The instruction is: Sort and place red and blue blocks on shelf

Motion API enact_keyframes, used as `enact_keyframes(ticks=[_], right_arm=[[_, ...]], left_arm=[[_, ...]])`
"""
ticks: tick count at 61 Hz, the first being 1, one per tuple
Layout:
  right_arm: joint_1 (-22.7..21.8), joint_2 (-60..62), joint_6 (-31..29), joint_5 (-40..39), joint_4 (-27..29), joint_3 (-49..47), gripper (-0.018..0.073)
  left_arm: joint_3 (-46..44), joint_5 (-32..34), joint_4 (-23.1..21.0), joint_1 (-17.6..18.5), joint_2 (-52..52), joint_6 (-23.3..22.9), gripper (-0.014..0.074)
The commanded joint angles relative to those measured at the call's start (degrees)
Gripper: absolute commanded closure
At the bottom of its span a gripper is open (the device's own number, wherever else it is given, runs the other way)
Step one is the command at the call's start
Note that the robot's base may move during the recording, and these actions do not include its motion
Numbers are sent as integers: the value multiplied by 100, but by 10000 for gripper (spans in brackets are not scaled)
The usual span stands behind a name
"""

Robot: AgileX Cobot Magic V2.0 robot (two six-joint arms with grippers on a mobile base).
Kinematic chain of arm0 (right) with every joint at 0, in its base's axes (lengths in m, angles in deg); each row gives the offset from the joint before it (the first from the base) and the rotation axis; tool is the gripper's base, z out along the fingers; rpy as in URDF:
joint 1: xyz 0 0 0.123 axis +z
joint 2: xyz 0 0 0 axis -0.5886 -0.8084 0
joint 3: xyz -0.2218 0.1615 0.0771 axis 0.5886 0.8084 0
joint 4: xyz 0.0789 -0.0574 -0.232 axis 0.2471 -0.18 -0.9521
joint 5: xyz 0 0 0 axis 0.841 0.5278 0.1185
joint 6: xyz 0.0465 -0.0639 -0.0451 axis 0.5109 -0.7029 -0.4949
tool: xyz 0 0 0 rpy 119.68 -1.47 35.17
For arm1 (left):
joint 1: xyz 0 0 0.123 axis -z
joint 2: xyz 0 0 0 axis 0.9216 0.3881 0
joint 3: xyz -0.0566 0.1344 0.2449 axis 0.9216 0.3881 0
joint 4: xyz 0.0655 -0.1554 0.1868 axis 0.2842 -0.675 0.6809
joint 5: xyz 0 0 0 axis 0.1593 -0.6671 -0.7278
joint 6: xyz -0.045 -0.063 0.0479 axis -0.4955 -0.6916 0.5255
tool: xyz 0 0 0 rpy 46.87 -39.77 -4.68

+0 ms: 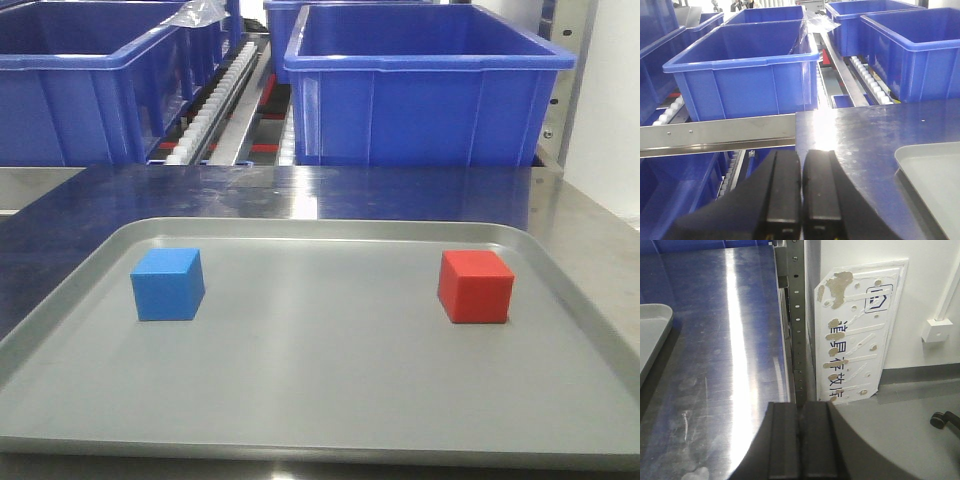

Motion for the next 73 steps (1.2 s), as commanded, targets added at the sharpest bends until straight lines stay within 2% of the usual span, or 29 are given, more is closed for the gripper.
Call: enact_keyframes(ticks=[1,73], right_arm=[[-31,98,-54,-237,-23,-69,510],[-31,98,-54,-267,-163,-69,510]], left_arm=[[240,472,-9,24,-107,-27,473],[240,472,-9,24,-107,-27,473]])
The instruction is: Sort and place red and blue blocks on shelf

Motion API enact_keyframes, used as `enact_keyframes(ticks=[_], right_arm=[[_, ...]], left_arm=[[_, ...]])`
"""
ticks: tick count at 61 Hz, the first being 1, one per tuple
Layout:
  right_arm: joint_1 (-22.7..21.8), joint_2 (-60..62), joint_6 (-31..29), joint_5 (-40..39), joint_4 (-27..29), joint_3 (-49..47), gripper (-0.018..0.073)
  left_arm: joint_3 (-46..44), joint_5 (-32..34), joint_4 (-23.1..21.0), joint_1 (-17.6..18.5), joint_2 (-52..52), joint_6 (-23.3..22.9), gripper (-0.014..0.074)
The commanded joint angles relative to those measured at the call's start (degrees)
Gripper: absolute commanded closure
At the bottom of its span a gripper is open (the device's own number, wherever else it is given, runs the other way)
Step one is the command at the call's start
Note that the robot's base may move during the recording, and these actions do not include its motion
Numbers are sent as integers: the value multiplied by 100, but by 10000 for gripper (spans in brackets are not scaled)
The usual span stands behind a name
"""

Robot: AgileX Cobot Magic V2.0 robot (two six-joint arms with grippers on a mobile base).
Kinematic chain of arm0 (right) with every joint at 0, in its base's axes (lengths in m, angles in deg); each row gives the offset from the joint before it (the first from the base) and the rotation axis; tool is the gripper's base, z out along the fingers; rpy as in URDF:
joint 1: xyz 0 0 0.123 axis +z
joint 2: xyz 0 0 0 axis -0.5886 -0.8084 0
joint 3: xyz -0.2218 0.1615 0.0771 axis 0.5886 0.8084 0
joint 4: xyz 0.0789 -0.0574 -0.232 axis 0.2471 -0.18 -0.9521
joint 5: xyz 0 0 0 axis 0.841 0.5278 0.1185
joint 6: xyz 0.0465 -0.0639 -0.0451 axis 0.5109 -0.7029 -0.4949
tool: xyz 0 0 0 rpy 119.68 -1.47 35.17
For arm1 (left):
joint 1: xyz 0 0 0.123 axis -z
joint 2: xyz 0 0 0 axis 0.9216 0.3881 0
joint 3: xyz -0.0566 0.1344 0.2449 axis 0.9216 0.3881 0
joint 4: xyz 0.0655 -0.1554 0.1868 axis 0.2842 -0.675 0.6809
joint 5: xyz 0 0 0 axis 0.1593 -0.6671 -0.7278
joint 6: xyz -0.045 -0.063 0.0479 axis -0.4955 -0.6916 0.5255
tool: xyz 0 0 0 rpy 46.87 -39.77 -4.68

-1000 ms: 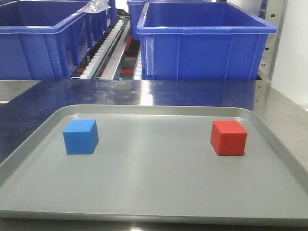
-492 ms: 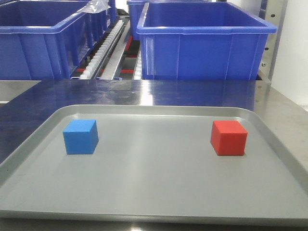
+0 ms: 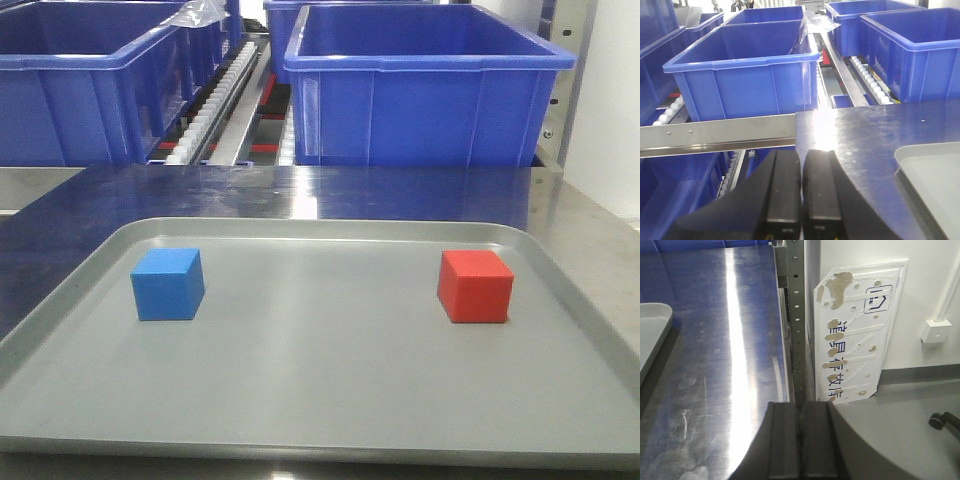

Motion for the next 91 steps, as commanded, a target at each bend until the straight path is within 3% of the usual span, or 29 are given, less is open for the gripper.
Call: enact_keyframes(ticks=[1,35,64,91], right_arm=[[-31,98,-54,-267,-125,-69,510],[-26,-45,-54,-181,-126,-341,510],[-26,-1600,-54,-217,-179,-2089,510],[-26,-2818,-54,-667,-179,-2309,510]], left_arm=[[240,472,-9,24,-107,-27,473],[240,472,-9,24,-107,-27,473],[240,472,-9,24,-107,-27,473],[240,472,-9,24,-107,-27,473]])
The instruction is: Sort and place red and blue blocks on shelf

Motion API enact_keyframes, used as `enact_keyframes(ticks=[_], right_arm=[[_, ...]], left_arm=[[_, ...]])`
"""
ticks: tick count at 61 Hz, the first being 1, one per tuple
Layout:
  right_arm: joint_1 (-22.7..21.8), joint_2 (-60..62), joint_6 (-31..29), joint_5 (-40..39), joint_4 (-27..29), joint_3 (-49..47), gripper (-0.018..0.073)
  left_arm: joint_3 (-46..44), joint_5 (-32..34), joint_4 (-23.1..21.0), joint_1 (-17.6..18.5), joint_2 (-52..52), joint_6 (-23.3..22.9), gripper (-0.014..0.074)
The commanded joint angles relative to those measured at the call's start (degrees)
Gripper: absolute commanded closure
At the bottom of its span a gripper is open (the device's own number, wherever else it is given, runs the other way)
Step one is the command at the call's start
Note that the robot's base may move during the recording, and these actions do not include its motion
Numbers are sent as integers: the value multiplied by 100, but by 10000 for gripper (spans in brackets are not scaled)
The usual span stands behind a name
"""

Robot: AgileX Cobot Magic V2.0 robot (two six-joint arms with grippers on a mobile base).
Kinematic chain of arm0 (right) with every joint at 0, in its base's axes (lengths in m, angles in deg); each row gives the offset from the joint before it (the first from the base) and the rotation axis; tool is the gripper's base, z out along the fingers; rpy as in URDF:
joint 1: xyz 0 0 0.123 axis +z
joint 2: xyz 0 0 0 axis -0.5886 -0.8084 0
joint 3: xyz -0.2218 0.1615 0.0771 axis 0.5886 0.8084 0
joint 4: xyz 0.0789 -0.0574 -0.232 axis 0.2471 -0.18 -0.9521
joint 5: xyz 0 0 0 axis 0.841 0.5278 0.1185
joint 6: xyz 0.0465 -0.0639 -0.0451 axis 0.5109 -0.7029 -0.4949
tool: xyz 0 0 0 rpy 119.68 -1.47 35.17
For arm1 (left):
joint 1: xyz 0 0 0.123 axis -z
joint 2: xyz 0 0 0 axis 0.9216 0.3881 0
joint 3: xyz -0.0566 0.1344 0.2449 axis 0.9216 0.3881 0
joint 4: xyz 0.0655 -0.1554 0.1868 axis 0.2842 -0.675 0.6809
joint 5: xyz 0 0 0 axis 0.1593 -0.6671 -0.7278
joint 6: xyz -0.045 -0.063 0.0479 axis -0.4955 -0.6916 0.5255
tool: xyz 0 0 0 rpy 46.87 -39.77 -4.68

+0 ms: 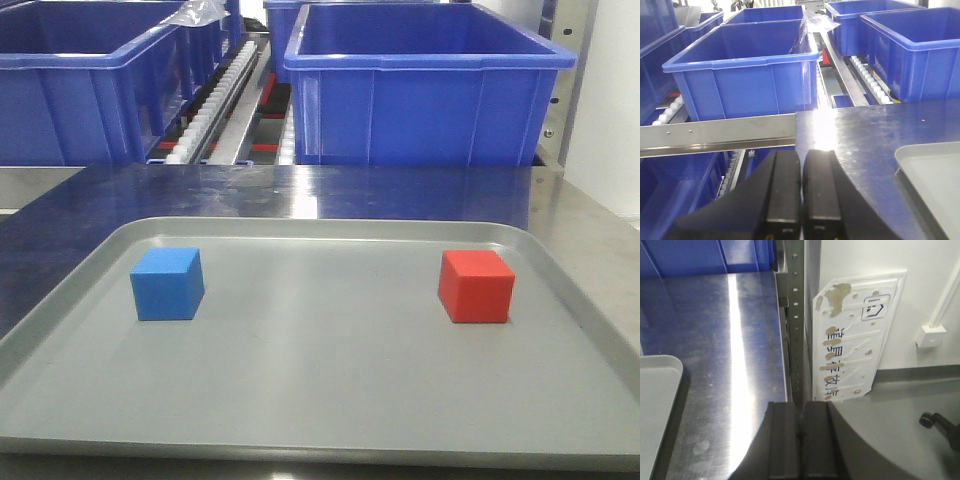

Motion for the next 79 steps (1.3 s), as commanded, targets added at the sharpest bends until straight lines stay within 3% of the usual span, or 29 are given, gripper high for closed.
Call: enact_keyframes(ticks=[1,10,20,39,60,79], right_arm=[[-26,-190,-54,-564,-89,-238,510],[-26,-391,-54,-592,3,-238,510],[-26,-617,-54,-516,533,-274,510],[-2,-1533,-54,183,574,-1202,510],[762,-2738,-54,956,573,-2300,510],[1553,-3785,-54,723,573,-2598,509]], left_arm=[[240,472,-9,24,-107,-27,473],[240,472,-9,24,-107,-27,473],[240,472,-9,24,-97,-27,473],[240,472,-9,24,-97,-27,473],[240,472,-9,24,-97,-27,473],[240,472,-9,24,-97,-27,473]])
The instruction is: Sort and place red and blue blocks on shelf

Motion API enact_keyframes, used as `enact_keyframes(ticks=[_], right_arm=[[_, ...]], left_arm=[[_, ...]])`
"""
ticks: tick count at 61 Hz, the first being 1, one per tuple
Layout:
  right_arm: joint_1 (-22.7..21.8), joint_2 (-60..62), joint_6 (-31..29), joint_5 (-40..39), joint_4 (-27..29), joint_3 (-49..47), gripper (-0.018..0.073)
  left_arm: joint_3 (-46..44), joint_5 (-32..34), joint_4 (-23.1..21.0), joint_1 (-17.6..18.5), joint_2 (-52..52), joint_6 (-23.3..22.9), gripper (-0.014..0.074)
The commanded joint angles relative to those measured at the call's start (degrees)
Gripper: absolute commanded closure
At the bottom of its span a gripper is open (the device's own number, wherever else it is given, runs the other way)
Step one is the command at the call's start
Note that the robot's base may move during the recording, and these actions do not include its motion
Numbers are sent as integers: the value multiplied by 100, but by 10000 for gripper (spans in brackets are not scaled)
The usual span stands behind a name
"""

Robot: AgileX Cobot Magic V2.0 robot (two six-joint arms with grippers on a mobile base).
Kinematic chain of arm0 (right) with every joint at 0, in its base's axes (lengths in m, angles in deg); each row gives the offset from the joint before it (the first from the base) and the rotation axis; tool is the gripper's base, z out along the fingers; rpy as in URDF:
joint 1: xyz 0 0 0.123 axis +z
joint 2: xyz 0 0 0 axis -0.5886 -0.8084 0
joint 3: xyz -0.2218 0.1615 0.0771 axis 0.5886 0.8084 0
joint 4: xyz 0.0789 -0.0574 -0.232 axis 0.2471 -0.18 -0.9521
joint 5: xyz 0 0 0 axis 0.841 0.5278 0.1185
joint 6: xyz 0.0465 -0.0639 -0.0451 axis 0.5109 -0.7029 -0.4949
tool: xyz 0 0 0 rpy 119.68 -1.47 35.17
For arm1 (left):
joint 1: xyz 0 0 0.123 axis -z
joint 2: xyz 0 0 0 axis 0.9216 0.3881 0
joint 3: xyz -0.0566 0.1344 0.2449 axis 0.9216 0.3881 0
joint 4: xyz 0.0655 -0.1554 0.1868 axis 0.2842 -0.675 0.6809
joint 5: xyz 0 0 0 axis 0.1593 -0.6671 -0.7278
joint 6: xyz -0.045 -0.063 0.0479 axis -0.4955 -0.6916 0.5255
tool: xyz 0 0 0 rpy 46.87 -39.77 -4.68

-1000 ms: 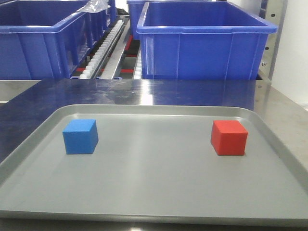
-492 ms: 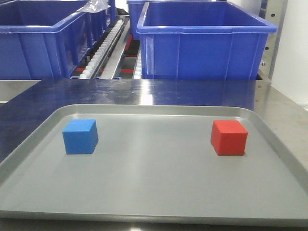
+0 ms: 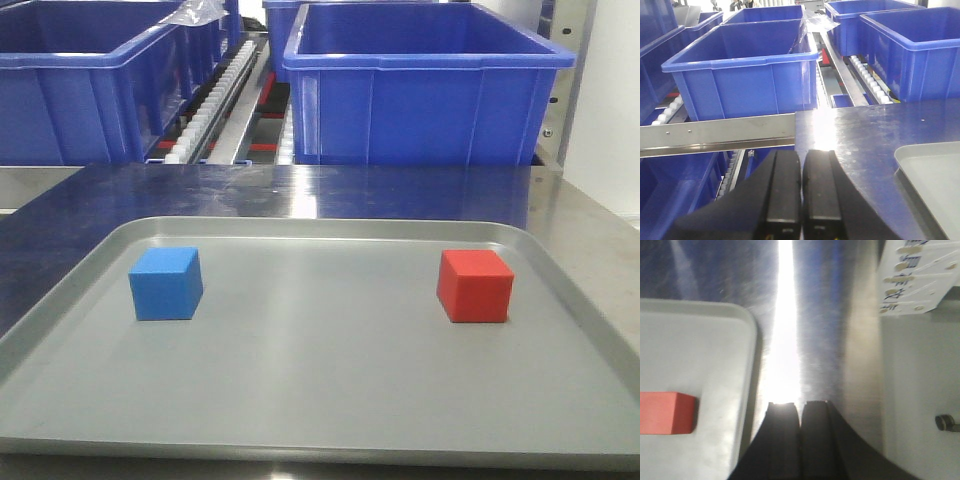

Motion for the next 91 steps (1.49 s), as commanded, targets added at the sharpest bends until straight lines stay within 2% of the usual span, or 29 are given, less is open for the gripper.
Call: enact_keyframes(ticks=[1,5,14,19,47,63,91], right_arm=[[163,-191,-54,-469,-15,-247,507],[337,-433,-54,-482,-15,-298,449],[669,-759,-54,-519,-15,-355,130],[792,-868,-54,-543,-23,-357,36],[1422,-1341,-54,-426,-13,-787,31],[1746,-1906,-54,-198,201,-1186,31],[2038,-2262,-54,-158,306,-1442,31]], left_arm=[[240,472,-9,24,-97,-27,473],[240,472,-9,24,-97,-27,473],[240,472,-9,24,-97,-27,473],[240,472,-9,24,-97,-27,473],[240,472,-9,24,-97,-27,473],[240,472,-9,24,-97,-27,473],[240,472,-9,24,-97,-27,473]])
